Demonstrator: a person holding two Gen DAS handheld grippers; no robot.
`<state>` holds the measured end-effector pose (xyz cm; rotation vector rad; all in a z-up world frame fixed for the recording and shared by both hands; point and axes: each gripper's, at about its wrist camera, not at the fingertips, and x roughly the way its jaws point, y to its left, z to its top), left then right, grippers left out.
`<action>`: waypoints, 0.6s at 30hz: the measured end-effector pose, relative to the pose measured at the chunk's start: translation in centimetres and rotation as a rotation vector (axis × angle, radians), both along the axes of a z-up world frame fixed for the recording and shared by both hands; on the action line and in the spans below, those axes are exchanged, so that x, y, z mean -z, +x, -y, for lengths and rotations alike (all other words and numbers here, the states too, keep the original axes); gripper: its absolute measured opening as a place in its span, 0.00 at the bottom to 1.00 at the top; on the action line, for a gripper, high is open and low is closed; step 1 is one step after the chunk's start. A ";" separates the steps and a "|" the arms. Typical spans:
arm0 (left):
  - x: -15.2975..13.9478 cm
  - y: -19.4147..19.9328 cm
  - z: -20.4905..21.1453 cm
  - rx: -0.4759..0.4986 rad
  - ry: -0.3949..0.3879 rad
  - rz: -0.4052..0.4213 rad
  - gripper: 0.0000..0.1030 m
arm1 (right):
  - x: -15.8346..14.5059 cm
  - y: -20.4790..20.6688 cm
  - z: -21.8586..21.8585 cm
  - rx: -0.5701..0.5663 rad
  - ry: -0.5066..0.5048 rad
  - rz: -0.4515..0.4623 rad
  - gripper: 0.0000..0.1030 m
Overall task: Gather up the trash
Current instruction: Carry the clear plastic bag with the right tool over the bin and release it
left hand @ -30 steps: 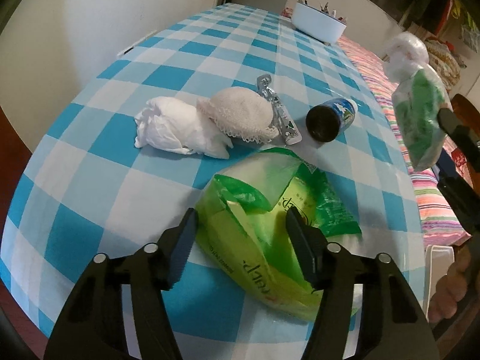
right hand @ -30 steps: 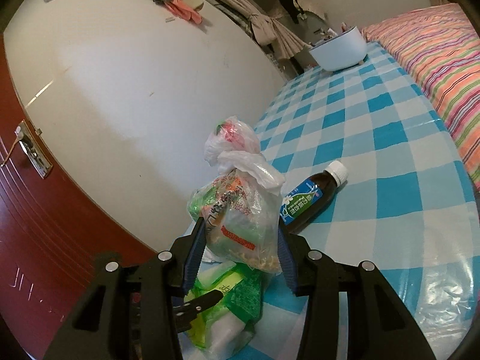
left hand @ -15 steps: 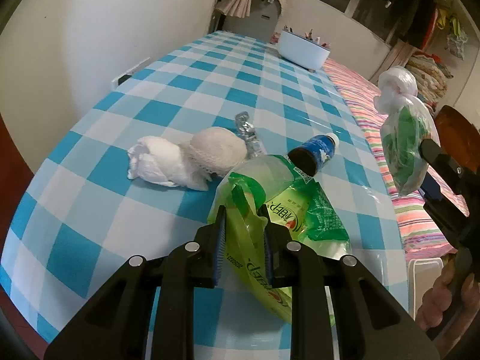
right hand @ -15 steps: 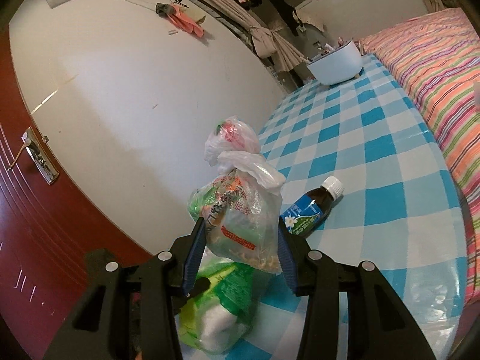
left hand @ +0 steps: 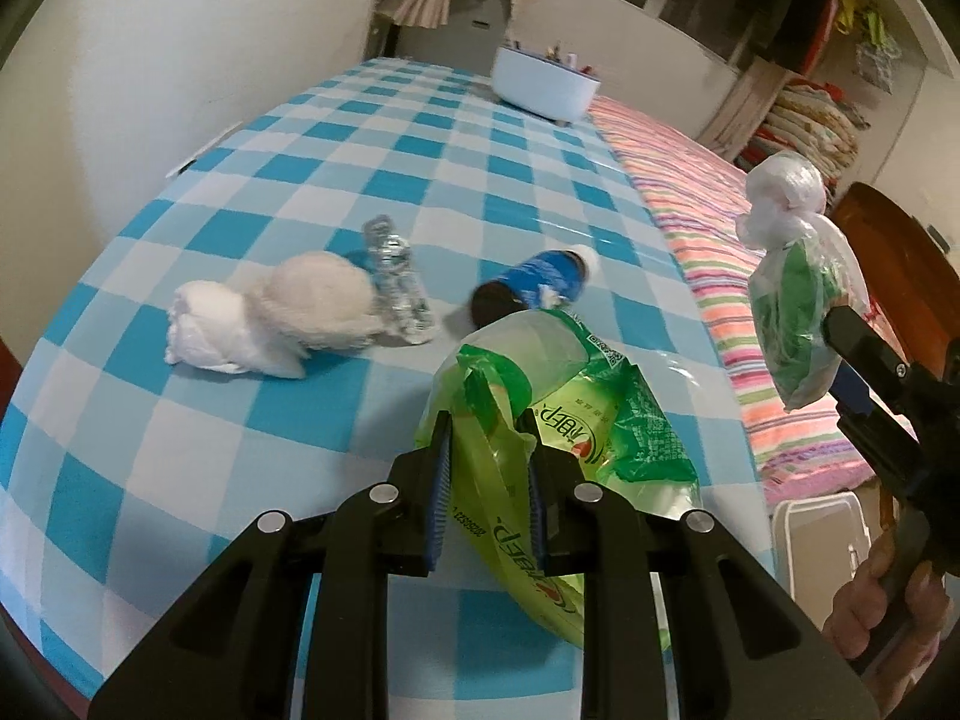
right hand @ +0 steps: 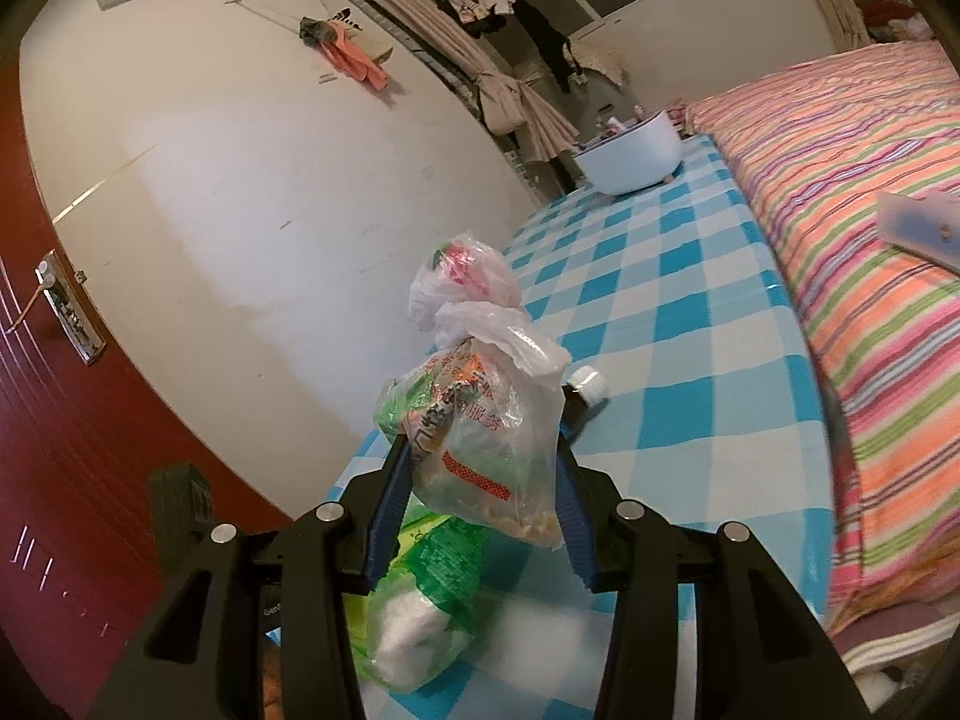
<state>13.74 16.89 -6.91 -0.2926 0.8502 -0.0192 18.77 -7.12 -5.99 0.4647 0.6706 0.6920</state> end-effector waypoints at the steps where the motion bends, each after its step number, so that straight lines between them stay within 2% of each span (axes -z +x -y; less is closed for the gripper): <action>1: -0.1 0.0 0.4 0.008 0.000 0.004 0.20 | -0.1 -0.1 0.3 0.005 -0.003 0.003 0.42; 18: -1.5 0.1 8.9 0.190 0.015 0.045 0.20 | -0.7 -4.5 7.4 0.125 -0.071 0.029 0.43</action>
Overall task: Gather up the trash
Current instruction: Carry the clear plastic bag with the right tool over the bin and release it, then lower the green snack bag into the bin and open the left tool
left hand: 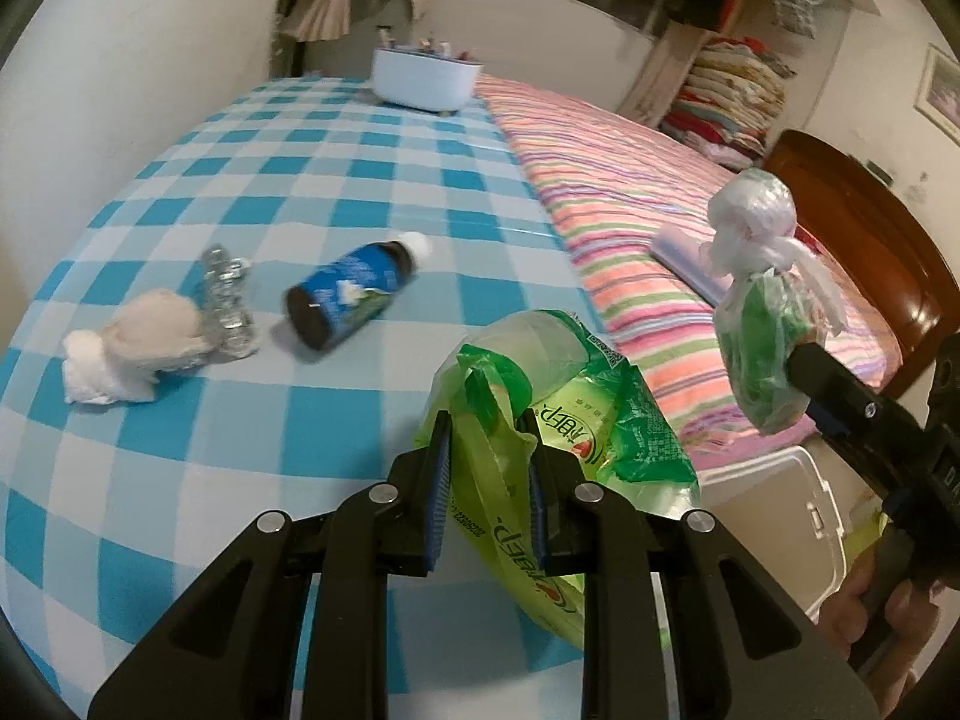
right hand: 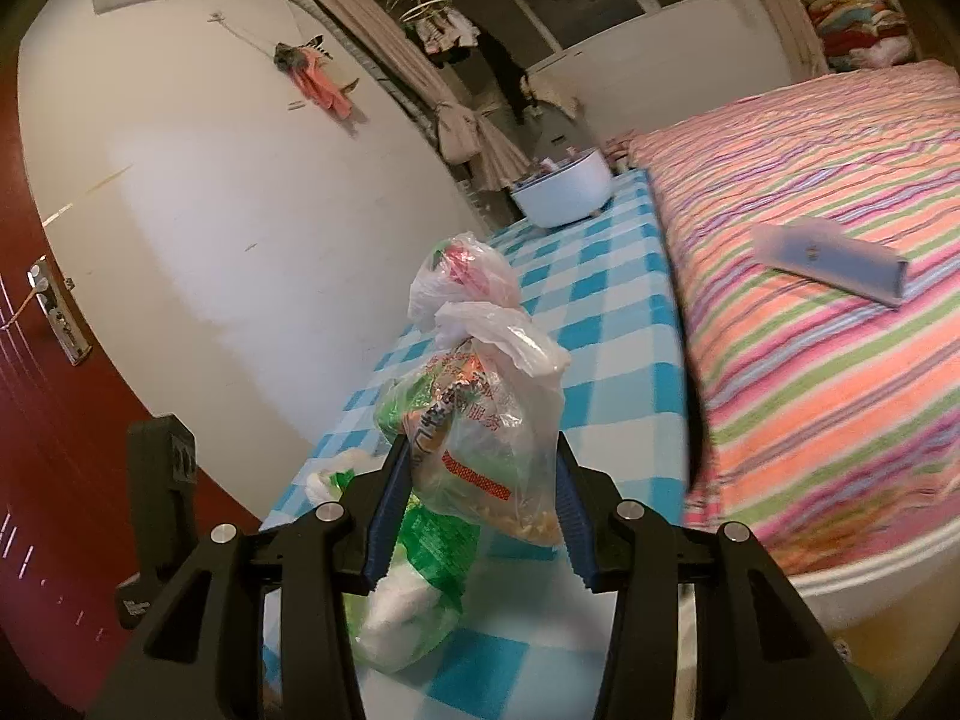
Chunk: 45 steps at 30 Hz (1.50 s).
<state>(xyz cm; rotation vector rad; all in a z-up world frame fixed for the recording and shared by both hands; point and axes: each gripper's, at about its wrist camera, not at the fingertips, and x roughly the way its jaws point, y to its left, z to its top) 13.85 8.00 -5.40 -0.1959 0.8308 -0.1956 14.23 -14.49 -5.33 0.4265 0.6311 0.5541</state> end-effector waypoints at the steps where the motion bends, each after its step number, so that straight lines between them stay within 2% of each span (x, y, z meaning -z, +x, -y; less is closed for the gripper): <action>1: -0.1 -0.1 0.5 0.010 0.001 0.002 0.20 | 0.0 -0.3 0.4 0.010 -0.004 0.002 0.43; 12: -0.3 -1.3 5.8 0.131 0.023 0.018 0.21 | -0.3 -5.3 5.7 0.176 -0.051 0.049 0.43; 17: -0.5 -1.9 7.1 0.165 0.031 0.026 0.21 | -0.8 -8.4 6.8 0.285 -0.159 0.122 0.44; 26: -0.8 -2.8 9.0 0.214 0.042 0.039 0.21 | -0.4 -11.5 8.0 0.399 -0.228 0.172 0.47; 34: -0.6 -3.3 10.2 0.246 0.046 0.041 0.21 | -1.1 -13.0 8.8 0.451 -0.212 0.243 0.58; 45: -0.9 -4.1 12.5 0.302 0.033 0.056 0.21 | -1.8 -13.5 9.8 0.495 -0.176 0.282 0.59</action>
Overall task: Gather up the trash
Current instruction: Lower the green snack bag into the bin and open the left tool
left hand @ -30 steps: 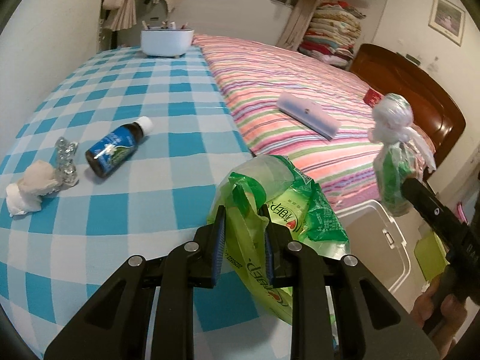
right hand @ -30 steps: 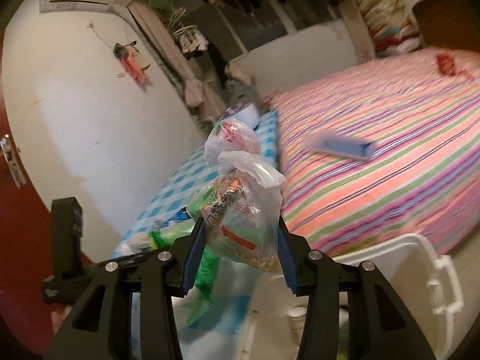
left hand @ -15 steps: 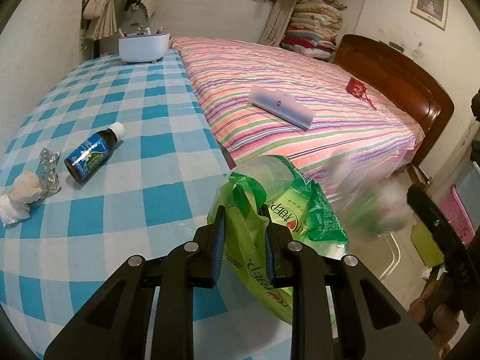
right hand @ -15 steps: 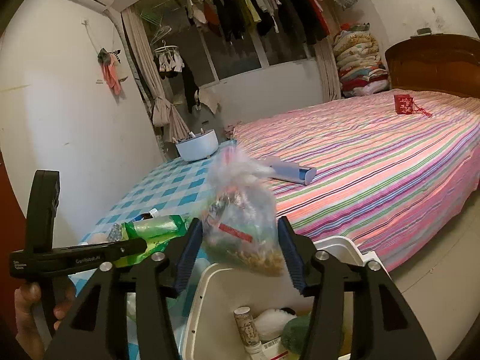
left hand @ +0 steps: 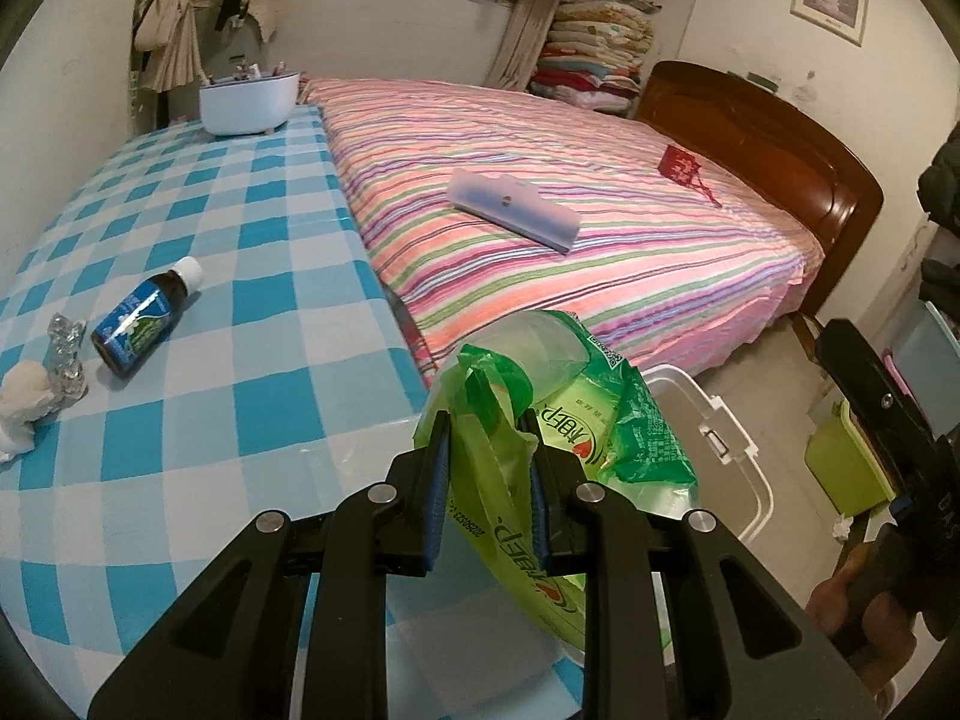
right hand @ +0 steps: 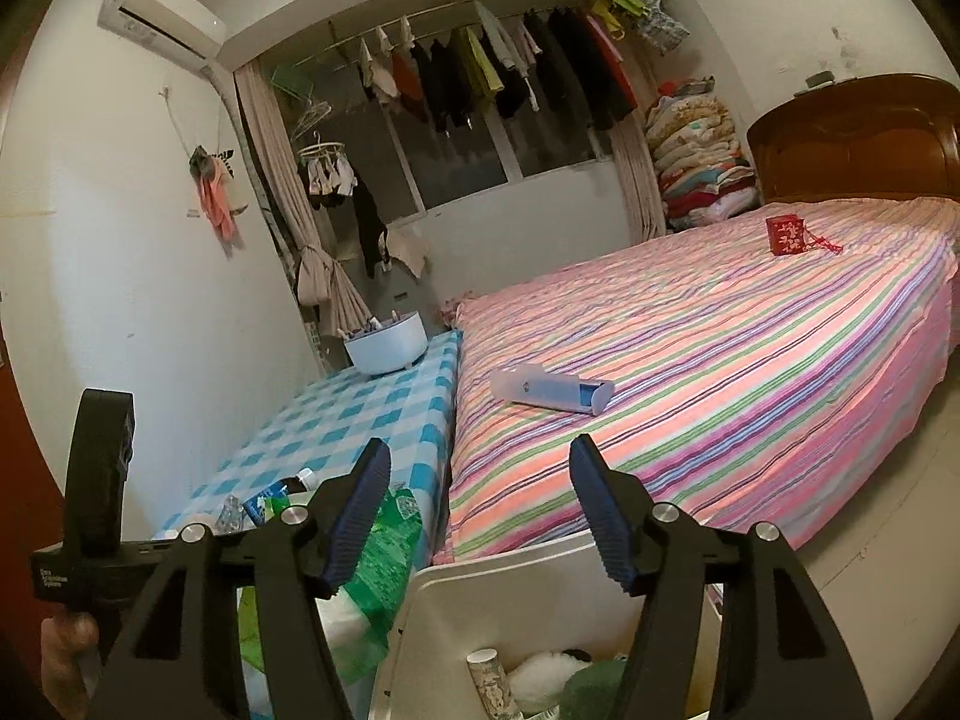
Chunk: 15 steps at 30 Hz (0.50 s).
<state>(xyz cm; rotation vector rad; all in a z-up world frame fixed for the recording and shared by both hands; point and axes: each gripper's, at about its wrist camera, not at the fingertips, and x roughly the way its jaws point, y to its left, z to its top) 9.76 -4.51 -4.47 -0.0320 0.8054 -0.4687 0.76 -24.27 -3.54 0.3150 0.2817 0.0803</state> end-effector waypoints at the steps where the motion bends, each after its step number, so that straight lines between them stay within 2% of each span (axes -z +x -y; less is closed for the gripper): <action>1: 0.0 -0.1 0.3 0.006 0.001 0.000 0.21 | 0.0 -0.1 0.1 0.003 0.002 0.005 0.59; 11: -0.3 -0.6 2.3 0.056 -0.005 0.013 0.26 | 0.0 -0.3 0.6 0.023 0.019 0.016 0.59; 14: -0.4 -0.8 2.6 0.060 -0.002 0.026 0.36 | -0.1 -0.3 0.6 0.018 0.022 0.013 0.59; 15: -0.4 -0.9 2.6 0.059 -0.002 0.028 0.46 | -0.1 -0.3 0.6 0.018 0.022 0.012 0.59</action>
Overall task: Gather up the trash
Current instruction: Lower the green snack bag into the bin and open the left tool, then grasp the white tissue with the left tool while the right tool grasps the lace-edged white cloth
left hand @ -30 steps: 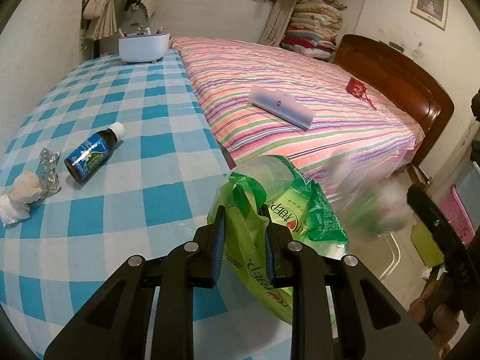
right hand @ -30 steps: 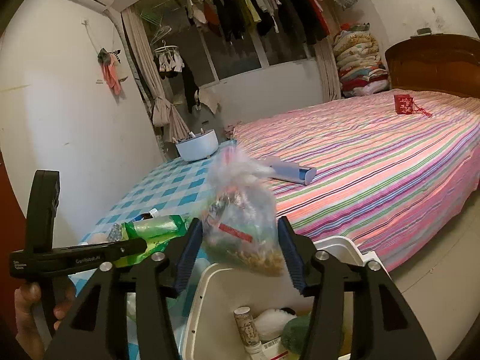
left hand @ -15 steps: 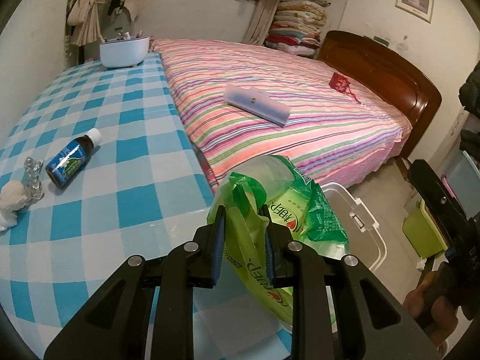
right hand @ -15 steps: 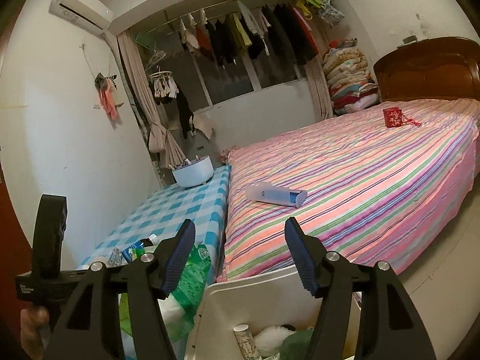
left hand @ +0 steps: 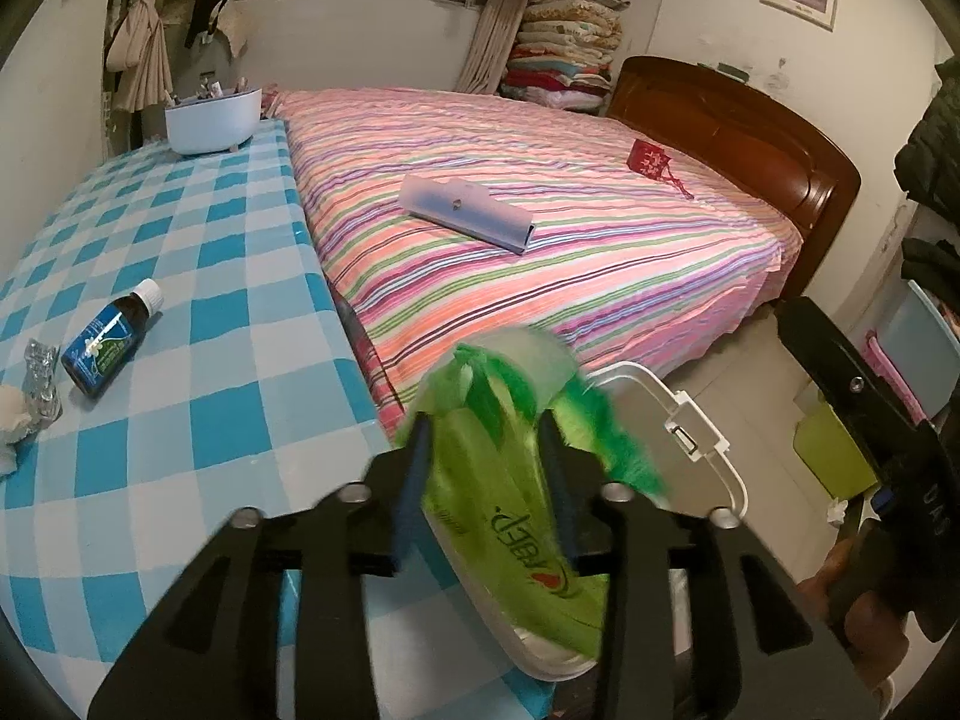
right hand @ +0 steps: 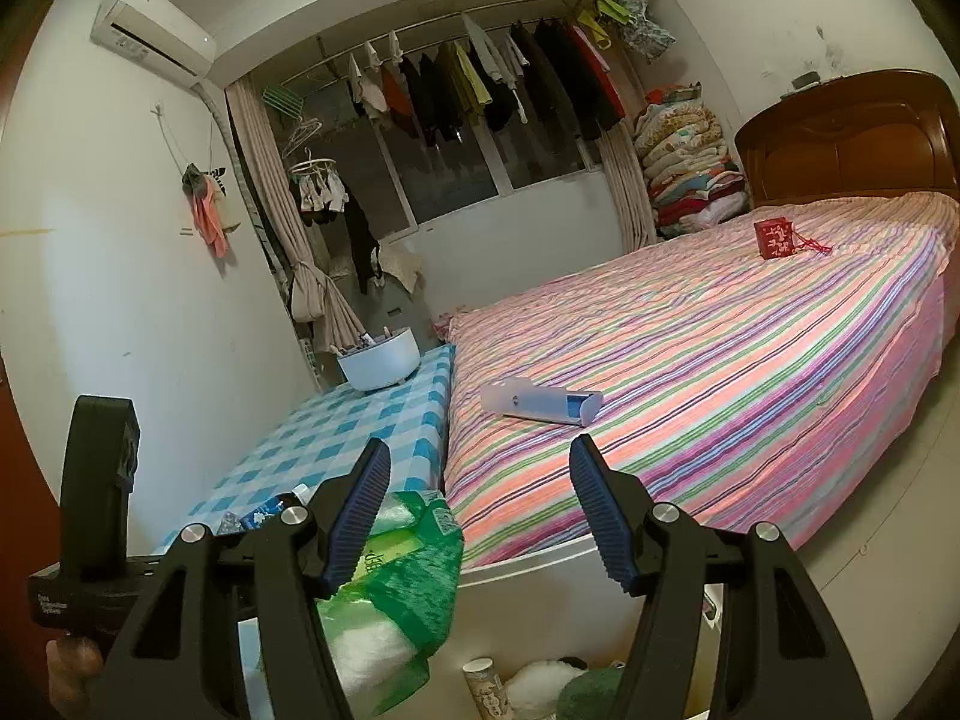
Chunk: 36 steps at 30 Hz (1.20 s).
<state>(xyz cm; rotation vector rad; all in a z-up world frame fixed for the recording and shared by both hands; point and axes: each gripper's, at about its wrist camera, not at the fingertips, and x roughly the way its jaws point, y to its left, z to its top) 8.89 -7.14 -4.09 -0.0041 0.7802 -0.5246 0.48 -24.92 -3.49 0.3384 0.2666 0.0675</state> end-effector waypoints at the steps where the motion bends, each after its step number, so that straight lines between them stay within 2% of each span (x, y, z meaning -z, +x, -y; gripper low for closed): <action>1: 0.0 0.0 0.0 -0.002 -0.003 0.002 0.61 | 0.0 0.0 0.0 0.000 0.000 0.000 0.59; 3: -0.3 0.0 -0.5 -0.027 -0.011 0.022 0.74 | -0.1 0.0 0.0 -0.001 0.002 0.001 0.59; 6: -1.1 -0.1 -1.4 -0.060 -0.023 0.058 0.83 | 0.1 0.1 0.0 -0.004 0.005 -0.003 0.59; 10: -1.8 -0.1 -2.6 -0.099 -0.034 0.078 0.84 | 0.3 0.3 -0.1 -0.016 0.007 -0.009 0.59; 20: -2.0 1.6 -7.2 -0.214 -0.058 0.056 0.84 | 0.5 1.4 -2.0 -0.075 0.008 -0.034 0.59; 36: -2.4 3.7 -21.1 -0.528 -0.125 0.015 0.84 | 1.2 4.3 -8.6 -0.238 0.014 -0.078 0.59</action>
